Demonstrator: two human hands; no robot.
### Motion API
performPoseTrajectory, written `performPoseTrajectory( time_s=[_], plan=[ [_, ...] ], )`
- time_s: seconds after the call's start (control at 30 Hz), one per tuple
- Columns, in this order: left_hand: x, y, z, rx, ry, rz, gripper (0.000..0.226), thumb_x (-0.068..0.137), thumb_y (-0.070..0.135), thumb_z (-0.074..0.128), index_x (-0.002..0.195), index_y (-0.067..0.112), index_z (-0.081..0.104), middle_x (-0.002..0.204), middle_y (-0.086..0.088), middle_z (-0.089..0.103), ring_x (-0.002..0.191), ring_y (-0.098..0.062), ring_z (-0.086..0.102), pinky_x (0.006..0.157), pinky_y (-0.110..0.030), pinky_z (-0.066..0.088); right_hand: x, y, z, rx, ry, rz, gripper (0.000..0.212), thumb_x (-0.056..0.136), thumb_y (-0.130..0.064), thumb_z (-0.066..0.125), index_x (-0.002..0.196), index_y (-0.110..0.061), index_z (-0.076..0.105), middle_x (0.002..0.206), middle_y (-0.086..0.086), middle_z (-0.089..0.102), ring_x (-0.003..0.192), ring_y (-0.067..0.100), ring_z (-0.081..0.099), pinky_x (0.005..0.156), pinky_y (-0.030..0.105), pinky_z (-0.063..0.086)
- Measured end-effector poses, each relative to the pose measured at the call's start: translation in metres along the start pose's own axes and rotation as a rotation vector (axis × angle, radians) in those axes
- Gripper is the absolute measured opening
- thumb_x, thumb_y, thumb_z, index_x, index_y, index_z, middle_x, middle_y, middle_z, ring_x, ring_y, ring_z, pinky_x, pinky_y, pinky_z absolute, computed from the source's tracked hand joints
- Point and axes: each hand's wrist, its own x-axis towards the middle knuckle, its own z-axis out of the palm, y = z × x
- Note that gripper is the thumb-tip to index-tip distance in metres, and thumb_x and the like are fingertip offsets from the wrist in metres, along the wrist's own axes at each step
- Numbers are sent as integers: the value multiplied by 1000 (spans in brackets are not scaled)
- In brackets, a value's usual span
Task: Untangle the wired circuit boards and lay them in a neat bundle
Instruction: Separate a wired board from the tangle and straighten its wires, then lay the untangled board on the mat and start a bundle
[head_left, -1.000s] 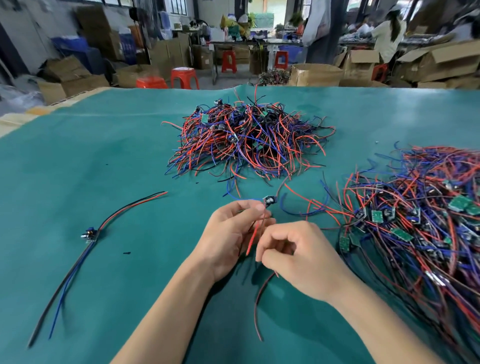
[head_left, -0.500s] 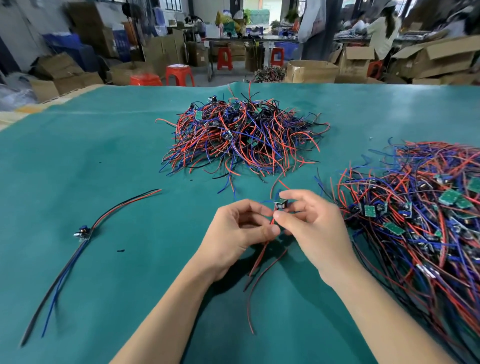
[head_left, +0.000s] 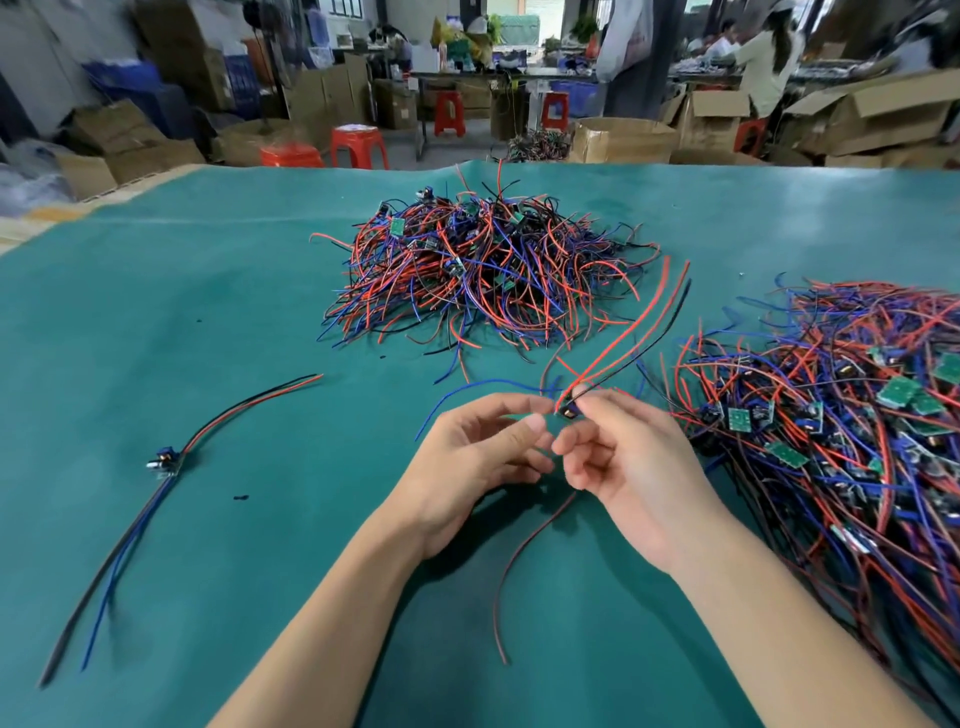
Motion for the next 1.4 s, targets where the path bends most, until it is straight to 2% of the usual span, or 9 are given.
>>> performPoseTrajectory(
  time_s=[0.17,0.43,0.6,0.73,0.83,0.93,1.13,1.3,1.4],
  plan=[
    [2,-2,-2,-57,34,2,34,82,19,72,111,1,72,94,-11,71,81,-19,63,81,-35,53,-3,5,4,-188,-89,-36,18,100,-17,61,84,-9,66,74,23,72,47,21,59,42,25,45],
    [2,-4,-2,-84,55,2,28,82,19,70,104,2,73,85,-13,68,76,-21,62,72,-27,55,2,10,-5,-473,22,-305,12,79,-23,79,77,-19,68,60,-1,59,49,14,50,42,28,38],
    [2,-2,-1,-72,72,-19,30,84,21,68,102,-4,71,90,-19,65,84,-29,57,75,-30,53,2,11,-4,-479,-22,-384,22,79,-1,76,87,-21,74,73,-5,68,61,13,62,49,24,49],
    [2,-1,-3,-59,42,-16,36,84,8,68,115,-10,61,98,-26,66,90,-31,59,82,-35,53,1,9,-2,-520,-79,-363,26,71,-16,71,89,-30,82,72,-5,67,64,12,64,54,21,50],
    [1,1,-5,-42,-21,-21,33,83,2,72,112,-11,63,95,-20,68,82,-23,65,76,-27,55,2,8,-3,-551,-71,-373,24,72,-19,70,89,-31,83,78,5,66,66,14,63,56,23,51],
    [0,0,-4,19,-12,-15,13,85,-5,69,95,2,73,83,-13,68,72,-17,65,69,-23,54,3,8,-5,-467,-90,-353,13,84,-13,72,86,-22,81,73,4,71,63,14,62,56,25,52],
    [1,-2,-3,58,8,31,14,84,-2,71,88,10,76,81,-11,70,68,-17,64,65,-22,52,6,5,-8,-449,-122,-272,27,91,1,68,80,-20,81,73,0,72,65,9,62,54,21,51],
    [2,-4,-3,26,58,34,11,88,-3,66,93,4,73,85,-11,70,66,-16,61,64,-22,49,7,-1,-14,-504,-186,-287,33,91,4,67,86,-24,84,81,17,72,71,12,62,62,24,53],
    [2,-2,-2,-5,66,14,13,88,-5,64,94,2,73,87,-14,69,64,-15,59,62,-21,48,7,0,-17,-477,-219,-266,28,92,4,68,85,-19,82,77,5,71,73,14,62,66,25,54]
  ],
)
